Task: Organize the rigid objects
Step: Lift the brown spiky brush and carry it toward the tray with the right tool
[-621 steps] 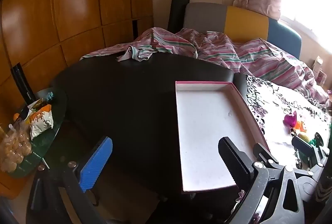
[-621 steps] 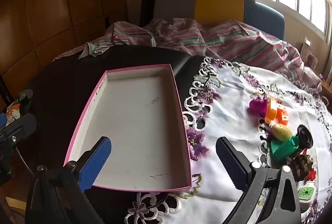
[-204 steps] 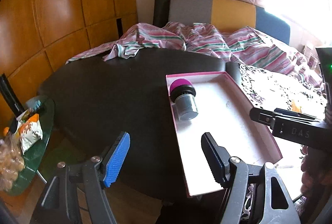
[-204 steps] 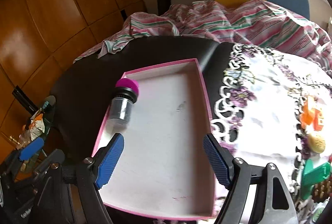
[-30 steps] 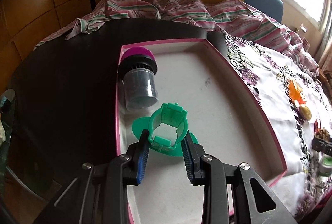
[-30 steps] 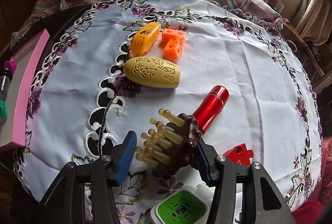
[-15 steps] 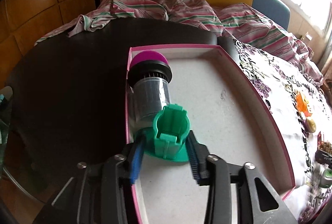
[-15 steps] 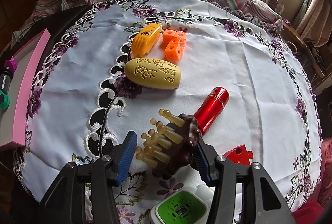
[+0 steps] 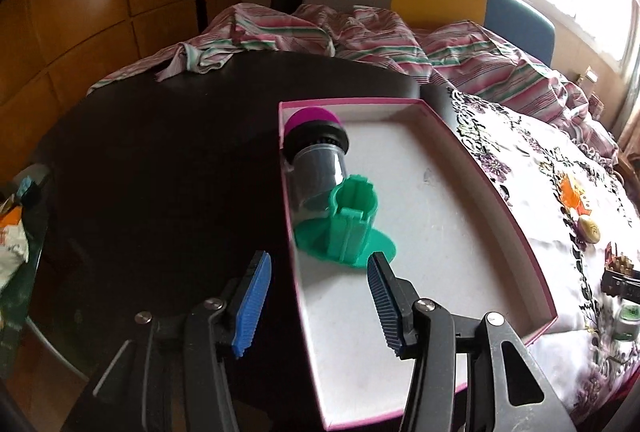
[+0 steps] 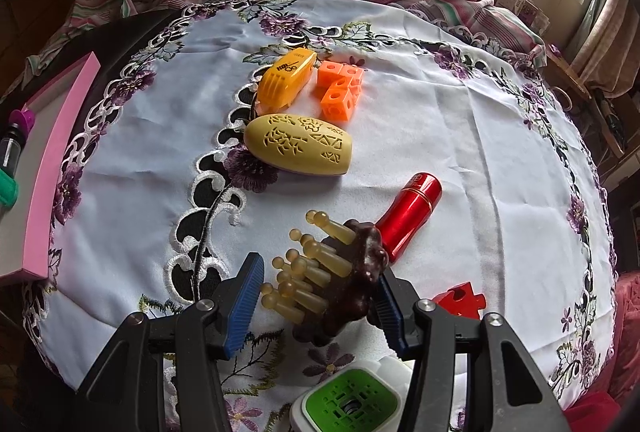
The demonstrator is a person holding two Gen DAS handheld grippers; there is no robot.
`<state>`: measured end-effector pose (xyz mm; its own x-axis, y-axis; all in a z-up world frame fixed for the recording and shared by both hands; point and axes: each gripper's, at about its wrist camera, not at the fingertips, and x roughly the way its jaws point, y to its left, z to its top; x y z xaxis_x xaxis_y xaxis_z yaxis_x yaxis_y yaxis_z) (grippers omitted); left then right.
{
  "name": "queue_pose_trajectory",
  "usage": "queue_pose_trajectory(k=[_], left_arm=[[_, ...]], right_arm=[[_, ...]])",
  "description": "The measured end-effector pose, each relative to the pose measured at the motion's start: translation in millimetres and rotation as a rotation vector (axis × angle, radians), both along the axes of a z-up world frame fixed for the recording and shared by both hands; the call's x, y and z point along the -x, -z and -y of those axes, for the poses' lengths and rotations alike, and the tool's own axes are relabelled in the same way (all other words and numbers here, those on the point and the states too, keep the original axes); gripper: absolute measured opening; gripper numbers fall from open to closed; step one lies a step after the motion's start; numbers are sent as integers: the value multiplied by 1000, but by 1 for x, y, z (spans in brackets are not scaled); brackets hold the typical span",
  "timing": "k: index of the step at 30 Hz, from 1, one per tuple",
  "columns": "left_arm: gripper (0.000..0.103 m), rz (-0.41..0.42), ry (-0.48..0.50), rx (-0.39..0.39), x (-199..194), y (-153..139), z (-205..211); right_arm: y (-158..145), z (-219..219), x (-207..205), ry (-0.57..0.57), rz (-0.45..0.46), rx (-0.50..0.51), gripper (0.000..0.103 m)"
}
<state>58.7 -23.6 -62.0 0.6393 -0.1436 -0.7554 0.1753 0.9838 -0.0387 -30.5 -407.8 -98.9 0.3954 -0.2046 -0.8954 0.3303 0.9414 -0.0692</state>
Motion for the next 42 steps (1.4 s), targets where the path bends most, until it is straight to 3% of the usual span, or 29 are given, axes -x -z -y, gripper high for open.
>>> queue_pose_trajectory(k=[3,6,28,34,42], left_arm=[[53,3,-9,-18,5,-2,0],[64,13,-16,-19,11,-6,-1],[65,16,1,20,22,-20,5],[65,12,-7,28,22,-18,0],[65,10,-17,31,23,-17,-6]], right_arm=[[1,-2,-1,-6,-6,4,54],[1,-3,-1,-11,-8,6,54],[-2,-15,-3,-78,21,-75,54],[-18,-18,-2,-67,85,-112,54],[-41,-63,-20,-157,160,-167,54]])
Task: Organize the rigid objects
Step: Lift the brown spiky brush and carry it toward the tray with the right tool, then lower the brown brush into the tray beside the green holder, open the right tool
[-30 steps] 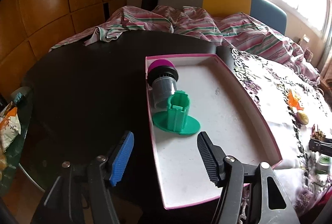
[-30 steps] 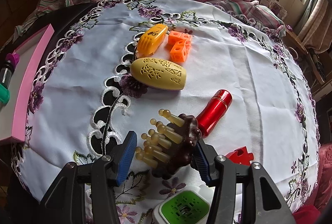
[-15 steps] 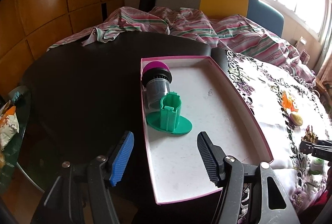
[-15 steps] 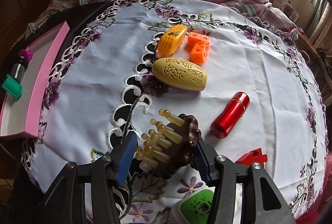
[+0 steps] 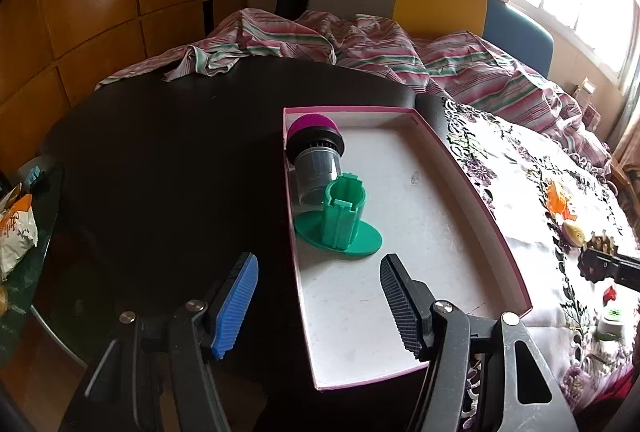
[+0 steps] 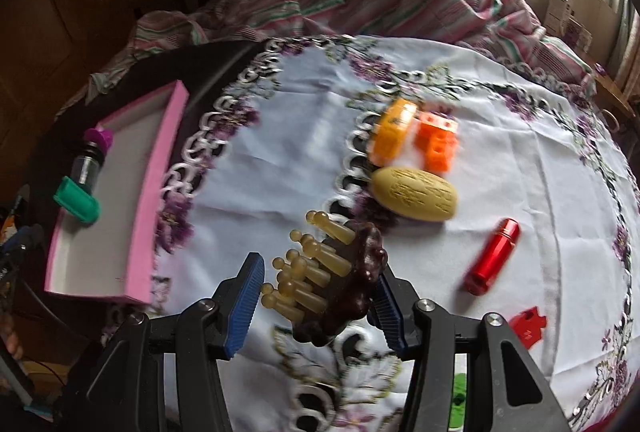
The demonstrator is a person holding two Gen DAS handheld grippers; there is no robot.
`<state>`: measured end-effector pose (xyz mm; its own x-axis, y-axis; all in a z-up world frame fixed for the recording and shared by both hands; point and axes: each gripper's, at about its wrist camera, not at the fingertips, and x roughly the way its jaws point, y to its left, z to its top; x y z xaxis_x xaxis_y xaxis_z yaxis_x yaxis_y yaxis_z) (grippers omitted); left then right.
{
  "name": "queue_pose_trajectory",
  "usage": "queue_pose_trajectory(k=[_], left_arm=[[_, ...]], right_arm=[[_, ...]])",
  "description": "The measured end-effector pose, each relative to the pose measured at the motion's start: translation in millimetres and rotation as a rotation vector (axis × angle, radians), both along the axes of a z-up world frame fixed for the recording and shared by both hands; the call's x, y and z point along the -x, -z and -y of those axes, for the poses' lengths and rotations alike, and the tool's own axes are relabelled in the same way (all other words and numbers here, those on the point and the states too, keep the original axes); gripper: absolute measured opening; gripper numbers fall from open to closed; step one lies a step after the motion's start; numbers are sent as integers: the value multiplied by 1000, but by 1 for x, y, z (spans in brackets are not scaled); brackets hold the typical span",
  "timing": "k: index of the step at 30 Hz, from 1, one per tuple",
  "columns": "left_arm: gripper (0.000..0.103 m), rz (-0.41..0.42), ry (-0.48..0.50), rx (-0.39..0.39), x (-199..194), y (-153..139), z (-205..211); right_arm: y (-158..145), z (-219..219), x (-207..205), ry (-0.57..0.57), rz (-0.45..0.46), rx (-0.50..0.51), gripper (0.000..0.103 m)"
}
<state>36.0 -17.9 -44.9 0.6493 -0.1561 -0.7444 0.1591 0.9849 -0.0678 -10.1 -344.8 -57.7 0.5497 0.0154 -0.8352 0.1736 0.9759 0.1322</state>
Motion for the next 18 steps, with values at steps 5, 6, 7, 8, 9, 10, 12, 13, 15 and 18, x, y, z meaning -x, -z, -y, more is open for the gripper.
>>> queue_pose_trajectory(k=[5,6,7,8,9,10,12,13,15,18], left_arm=[[65,-11,-17,3,0,3,-7],[65,-12,-19,2,0,3,-8],[65,-12,-24,2,0,4,-9],[65,-12,-29,4,0,4,-12],[65,-12,-33,7,0,4,-14],[65,-14,-38,8,0,5,-16],[65,-15,-53,9,0,6,-21],[65,-14,-62,12,0,6,-25],[65,-15,-80,12,-1,7,-31],[65,-19,-114,12,-2,9,-44]], right_arm=[[-14,-43,-15,-93,51,-44,54],[-17,-52,-18,-114,61,-53,54],[-20,-60,-21,-132,70,-60,54],[-22,-68,-23,-155,77,-70,54],[-25,-76,-26,-177,85,-80,54],[-27,-85,-29,-198,92,-88,54],[-28,-101,-35,-239,97,-105,54],[-28,-110,-38,-260,96,-115,54],[-26,-127,-42,-297,93,-118,54],[-20,-152,-50,-343,83,-142,54]])
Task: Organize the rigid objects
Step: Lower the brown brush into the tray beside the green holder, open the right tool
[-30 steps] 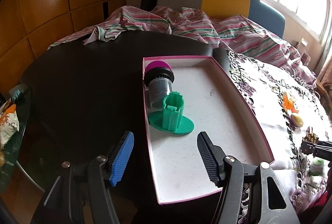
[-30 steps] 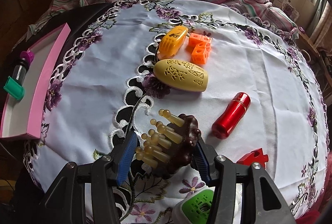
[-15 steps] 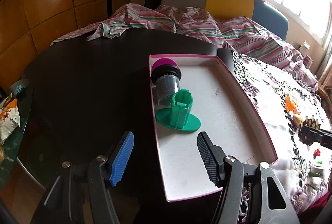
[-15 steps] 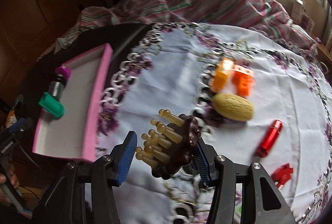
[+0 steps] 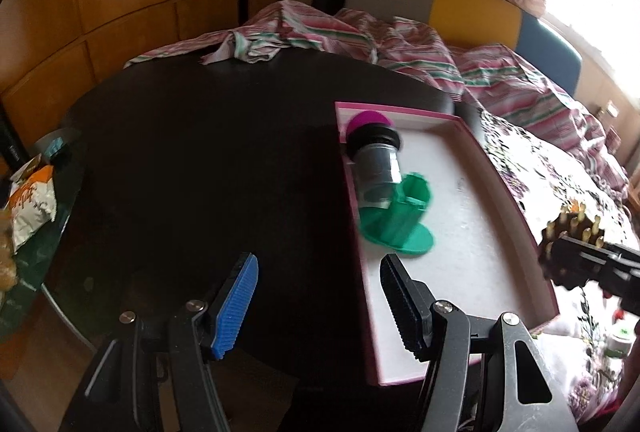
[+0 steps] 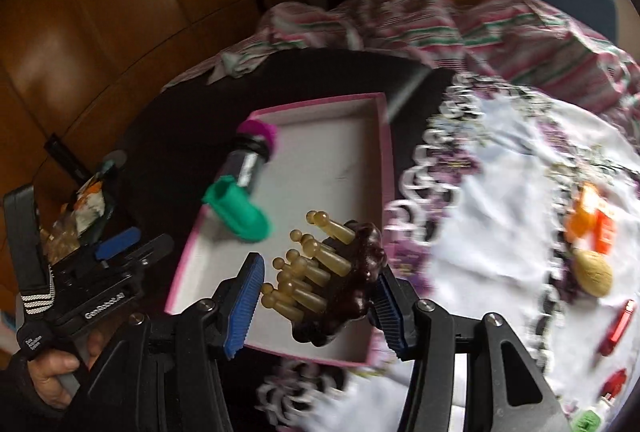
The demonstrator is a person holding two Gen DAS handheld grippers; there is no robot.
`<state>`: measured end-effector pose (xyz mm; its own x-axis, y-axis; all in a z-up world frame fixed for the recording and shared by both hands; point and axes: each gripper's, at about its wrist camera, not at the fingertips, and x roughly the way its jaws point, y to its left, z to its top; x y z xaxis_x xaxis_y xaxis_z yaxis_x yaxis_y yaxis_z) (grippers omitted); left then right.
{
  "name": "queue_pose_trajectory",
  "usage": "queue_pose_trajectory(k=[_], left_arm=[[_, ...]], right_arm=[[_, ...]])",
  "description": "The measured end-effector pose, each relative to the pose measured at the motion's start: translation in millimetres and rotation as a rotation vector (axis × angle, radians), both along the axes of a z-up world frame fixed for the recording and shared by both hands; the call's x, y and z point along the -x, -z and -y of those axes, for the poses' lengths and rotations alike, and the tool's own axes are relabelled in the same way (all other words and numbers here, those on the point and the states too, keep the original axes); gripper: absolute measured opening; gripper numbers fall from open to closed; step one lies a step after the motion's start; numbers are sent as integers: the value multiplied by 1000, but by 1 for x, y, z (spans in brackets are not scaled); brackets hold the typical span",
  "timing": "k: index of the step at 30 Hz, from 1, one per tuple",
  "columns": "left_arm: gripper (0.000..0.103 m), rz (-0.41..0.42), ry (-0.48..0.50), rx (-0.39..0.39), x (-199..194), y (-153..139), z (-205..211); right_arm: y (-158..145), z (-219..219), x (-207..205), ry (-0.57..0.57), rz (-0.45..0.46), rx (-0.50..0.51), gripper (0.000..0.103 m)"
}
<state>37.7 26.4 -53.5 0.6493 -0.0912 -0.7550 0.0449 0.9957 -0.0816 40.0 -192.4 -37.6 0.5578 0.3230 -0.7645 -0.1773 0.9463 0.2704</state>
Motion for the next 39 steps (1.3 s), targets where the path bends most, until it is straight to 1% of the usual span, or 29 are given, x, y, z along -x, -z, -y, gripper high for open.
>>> queue_pose_trajectory(k=[6,10,13,16,19,23,27,31,36,39], left_arm=[[65,-6,-61,-8,1,2,-23],[65,-14,-90,-10,1,5,-35],[65,-21,-104,-14,0,7,-40],[65,-27,-109,-18,0,9,-43],[65,-30,-111,-22,2,11,-44],[65,-32,-118,-31,2,13,-45],[65,-39,-135,-29,2,14,-50],[65,-34,-152,-33,3,13,-54],[65,-37,-158,-35,3,14,-56],[65,-39,-159,-35,3,15,-57]], right_arm=[[18,-51,-12,-99,-31,15,54],[33,-81,-19,-135,-62,40,54],[46,-99,-25,-130,-98,67,54],[51,-112,-24,-111,-76,118,54],[55,-114,-24,-94,-77,121,54],[58,-120,-20,-91,-56,161,54],[55,-125,-18,-86,-16,211,54],[51,-128,-15,-85,17,242,56],[49,-128,-13,-88,28,257,57],[47,-132,-10,-82,50,284,57]])
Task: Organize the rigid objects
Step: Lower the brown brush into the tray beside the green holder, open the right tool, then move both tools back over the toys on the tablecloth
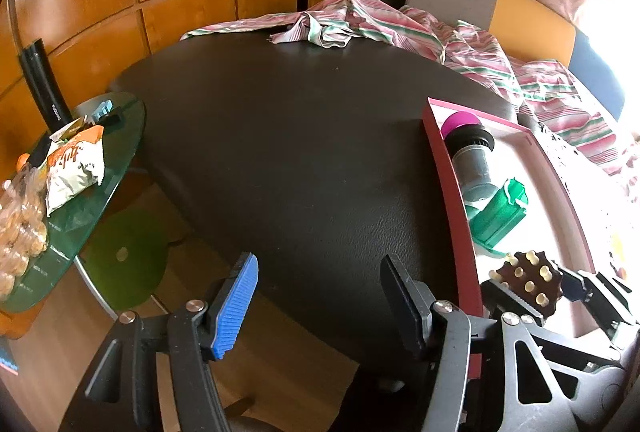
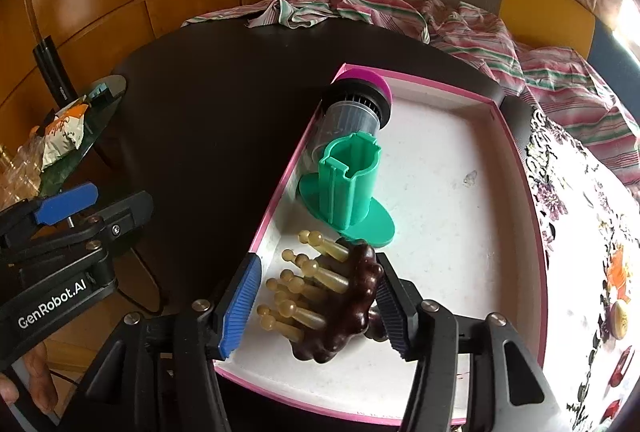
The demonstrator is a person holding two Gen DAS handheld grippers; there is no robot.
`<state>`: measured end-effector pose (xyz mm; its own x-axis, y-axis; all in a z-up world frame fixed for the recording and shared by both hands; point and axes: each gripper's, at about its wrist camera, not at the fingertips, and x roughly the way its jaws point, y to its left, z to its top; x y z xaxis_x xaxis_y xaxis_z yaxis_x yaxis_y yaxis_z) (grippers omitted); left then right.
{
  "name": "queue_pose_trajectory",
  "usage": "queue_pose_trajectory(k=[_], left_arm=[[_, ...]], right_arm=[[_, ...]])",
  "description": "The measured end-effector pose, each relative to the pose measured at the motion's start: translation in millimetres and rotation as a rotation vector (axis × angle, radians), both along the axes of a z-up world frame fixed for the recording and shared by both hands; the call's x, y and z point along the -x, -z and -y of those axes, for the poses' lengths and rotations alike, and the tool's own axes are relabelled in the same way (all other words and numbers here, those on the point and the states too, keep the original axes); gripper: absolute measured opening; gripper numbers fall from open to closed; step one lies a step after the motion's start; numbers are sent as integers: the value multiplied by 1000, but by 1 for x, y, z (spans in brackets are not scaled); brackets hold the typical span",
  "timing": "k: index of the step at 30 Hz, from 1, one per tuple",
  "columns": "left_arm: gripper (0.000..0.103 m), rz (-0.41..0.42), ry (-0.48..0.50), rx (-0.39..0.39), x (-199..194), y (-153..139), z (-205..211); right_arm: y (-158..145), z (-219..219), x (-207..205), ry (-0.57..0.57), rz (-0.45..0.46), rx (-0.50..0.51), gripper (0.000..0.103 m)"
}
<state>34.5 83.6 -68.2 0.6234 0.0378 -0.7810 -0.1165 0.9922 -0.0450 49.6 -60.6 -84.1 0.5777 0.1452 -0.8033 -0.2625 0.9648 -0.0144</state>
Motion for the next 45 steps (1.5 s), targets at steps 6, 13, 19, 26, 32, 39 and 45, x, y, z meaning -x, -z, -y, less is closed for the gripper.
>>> queue_pose_trajectory(k=[6,13,19,26,32,39,45], left_arm=[[67,6,-14,2,1,-2,-3],[67,7,-24,4,2,-2,-5],[67,5,-24,3,2,-2,-6],[67,10,-20,2,4,-4,-7],[67,20,-12,-7,7,-8,-3],[67,49,22,-42,9,-19,9],[67,110,88,-84,14,-35,30]], right_arm=[[-12,-6,10,-14,67,36,65],[-25,-10,17,-20,118,55,65],[-35,-13,22,-24,153,62,65],[-43,-11,25,-23,176,64,65],[-48,-8,28,-17,187,56,65],[-52,7,32,11,197,46,65],[-56,40,36,76,193,30,65]])
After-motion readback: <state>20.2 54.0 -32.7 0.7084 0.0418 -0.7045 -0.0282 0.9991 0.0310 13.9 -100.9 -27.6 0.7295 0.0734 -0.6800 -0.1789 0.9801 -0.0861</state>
